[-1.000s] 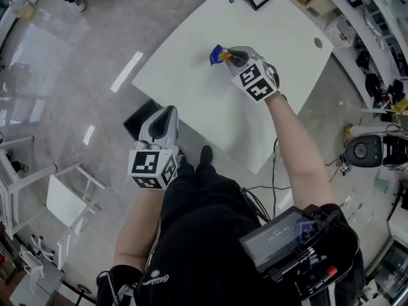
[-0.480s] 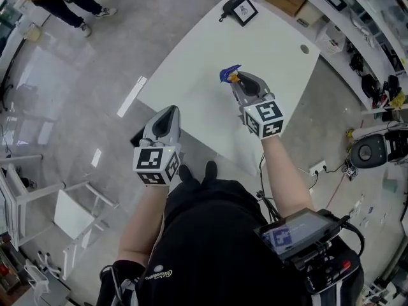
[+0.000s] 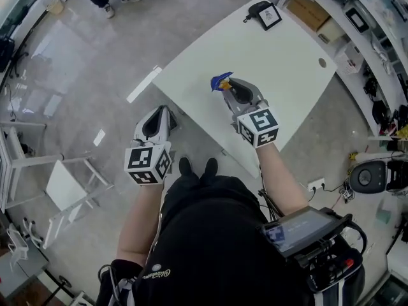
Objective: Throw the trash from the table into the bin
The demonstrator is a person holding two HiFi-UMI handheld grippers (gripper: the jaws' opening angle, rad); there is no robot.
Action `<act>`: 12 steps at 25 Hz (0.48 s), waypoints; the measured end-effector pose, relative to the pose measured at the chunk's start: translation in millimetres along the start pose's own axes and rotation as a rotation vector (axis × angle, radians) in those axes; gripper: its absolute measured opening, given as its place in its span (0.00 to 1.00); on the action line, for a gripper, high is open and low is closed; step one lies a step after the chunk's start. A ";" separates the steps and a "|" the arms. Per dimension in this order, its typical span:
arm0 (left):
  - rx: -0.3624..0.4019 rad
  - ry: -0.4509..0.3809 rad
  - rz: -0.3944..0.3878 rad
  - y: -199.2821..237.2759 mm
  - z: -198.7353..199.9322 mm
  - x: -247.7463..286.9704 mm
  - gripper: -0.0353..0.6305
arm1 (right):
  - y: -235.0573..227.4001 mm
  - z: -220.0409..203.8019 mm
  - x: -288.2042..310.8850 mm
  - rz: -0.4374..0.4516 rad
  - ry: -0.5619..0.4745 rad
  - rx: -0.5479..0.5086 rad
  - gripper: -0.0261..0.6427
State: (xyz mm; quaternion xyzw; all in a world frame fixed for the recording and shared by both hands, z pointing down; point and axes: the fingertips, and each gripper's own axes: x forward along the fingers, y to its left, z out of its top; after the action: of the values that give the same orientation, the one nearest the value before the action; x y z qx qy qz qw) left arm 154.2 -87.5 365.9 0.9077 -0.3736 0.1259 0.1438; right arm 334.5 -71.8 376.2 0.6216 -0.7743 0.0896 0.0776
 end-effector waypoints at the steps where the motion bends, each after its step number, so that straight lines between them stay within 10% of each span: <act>1: -0.011 0.001 0.037 9.9 -4.6 -9.0 0.07 | 15.2 -0.8 9.7 0.043 -0.002 0.001 0.10; 12: -0.136 -0.031 0.408 126.7 -40.7 -139.9 0.07 | 220.9 -8.4 90.7 0.476 0.025 0.004 0.10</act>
State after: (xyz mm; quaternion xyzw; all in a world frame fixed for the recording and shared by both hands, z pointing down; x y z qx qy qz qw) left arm -37.7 -69.3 377.8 0.8034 -0.5592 0.1132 0.1704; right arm 99.3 -109.2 396.0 0.4207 -0.8978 0.1144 0.0625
